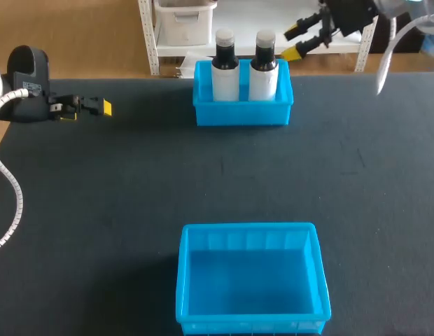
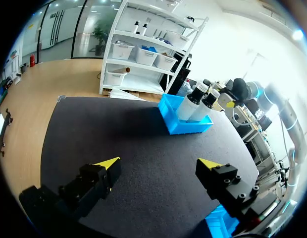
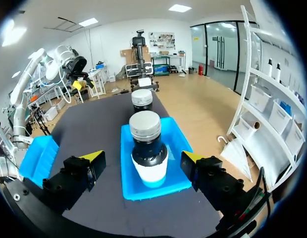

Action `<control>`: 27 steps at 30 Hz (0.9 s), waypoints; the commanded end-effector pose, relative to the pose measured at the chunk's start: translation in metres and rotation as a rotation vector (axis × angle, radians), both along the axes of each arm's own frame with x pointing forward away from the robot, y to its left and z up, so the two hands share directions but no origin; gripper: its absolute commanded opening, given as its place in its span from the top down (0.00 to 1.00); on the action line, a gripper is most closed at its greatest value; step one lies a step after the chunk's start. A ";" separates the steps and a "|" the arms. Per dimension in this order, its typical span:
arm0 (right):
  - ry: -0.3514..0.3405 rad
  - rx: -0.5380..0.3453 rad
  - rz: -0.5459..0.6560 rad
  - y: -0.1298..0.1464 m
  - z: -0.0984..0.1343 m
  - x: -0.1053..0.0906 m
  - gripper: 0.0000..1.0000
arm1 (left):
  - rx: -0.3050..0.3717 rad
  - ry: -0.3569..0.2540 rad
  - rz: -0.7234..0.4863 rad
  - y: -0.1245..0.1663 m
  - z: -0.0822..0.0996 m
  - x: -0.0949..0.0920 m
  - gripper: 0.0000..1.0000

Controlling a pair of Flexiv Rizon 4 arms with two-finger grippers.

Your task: Pick up the bottle, and place it in the far bin if it is heavy, or in the near bin if it is light.

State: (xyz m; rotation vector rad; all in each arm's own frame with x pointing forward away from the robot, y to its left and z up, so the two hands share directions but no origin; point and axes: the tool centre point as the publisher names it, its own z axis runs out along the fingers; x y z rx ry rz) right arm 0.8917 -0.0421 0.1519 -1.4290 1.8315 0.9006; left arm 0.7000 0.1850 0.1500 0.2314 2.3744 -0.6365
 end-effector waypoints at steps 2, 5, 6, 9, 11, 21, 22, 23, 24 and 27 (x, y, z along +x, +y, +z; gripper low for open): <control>0.000 0.017 -0.035 -0.022 0.013 -0.012 0.00 | 0.000 0.000 0.000 0.000 0.000 0.000 0.00; -0.010 0.018 -0.082 -0.031 0.019 -0.020 0.00 | 0.000 0.000 0.000 0.000 0.000 0.000 0.00; -0.013 0.019 -0.097 -0.034 0.020 -0.022 0.00 | 0.000 0.000 0.000 0.000 0.000 0.000 0.00; -0.015 0.019 -0.134 -0.042 0.025 -0.030 0.00 | 0.000 0.000 0.000 0.000 0.000 0.000 0.00; -0.016 0.015 -0.152 -0.046 0.027 -0.035 0.00 | 0.000 0.000 0.000 0.000 0.000 0.000 0.00; -0.007 -0.025 -0.183 -0.050 0.037 -0.048 0.00 | 0.000 0.000 0.000 0.000 0.000 0.000 0.00; 0.003 -0.038 -0.180 -0.050 0.037 -0.048 0.00 | 0.000 0.000 0.000 0.000 0.000 0.000 0.00; 0.014 -0.059 -0.182 -0.049 0.036 -0.049 0.00 | 0.000 0.000 0.000 0.000 0.000 0.000 0.00; 0.017 -0.073 -0.188 -0.049 0.035 -0.049 0.00 | 0.000 0.000 0.000 0.000 0.000 0.000 0.00; 0.017 -0.073 -0.188 -0.049 0.035 -0.049 0.00 | 0.000 0.000 0.000 0.000 0.000 0.000 0.00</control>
